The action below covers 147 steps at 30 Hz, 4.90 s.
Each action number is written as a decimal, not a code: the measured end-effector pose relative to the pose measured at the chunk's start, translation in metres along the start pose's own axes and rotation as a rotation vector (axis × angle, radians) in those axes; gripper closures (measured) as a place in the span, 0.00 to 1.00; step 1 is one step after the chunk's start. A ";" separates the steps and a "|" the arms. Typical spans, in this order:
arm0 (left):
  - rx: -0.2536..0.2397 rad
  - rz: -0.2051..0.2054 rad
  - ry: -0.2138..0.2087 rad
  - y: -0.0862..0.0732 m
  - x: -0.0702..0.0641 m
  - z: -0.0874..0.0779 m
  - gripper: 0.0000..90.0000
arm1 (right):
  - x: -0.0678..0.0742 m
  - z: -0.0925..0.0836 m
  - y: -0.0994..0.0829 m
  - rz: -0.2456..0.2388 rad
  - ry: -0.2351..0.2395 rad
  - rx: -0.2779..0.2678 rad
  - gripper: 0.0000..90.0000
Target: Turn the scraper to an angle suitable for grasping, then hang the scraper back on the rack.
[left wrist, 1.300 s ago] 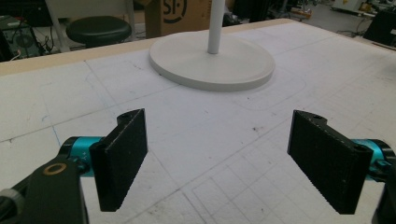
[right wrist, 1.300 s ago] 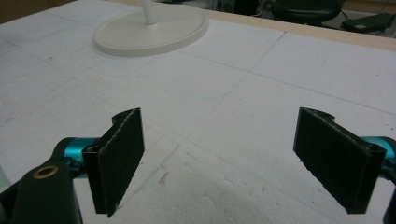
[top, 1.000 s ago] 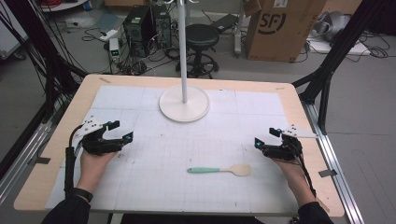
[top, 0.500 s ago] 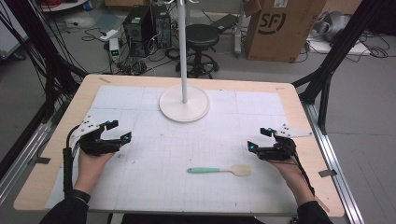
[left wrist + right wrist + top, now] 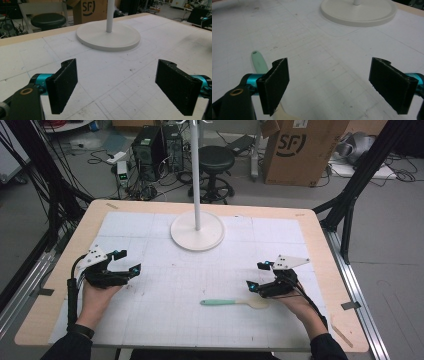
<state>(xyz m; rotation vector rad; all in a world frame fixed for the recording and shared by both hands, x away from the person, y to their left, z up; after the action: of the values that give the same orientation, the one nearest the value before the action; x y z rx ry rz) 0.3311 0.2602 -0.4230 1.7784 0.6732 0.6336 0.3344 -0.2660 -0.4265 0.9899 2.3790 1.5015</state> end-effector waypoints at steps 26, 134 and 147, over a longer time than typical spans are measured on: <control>0.002 0.007 -0.005 -0.001 0.000 0.002 0.21 | 0.015 0.017 -0.009 -0.064 0.091 0.130 0.22; 0.034 -0.008 -0.070 -0.004 0.000 0.001 0.21 | 0.020 -0.069 0.305 0.006 -0.036 -0.186 0.90; 0.044 -0.010 -0.075 -0.006 -0.001 0.000 0.21 | 0.016 -0.066 0.321 0.012 -0.071 -0.190 0.90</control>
<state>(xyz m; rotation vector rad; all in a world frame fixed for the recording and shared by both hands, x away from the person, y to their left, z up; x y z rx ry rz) 0.3299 0.2613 -0.4287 1.8295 0.6485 0.5459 0.4351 -0.2166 -0.1186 0.9968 2.1393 1.6312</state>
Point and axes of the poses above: each handheld gripper's, and its own axes: z roughly forward along the jaws, y roughly out of its top, x roughly to its left, the point moved 1 cm from there along z, roughly forward along the jaws, and after that the axes turned 10 degrees about z, right-handed, at the moved point
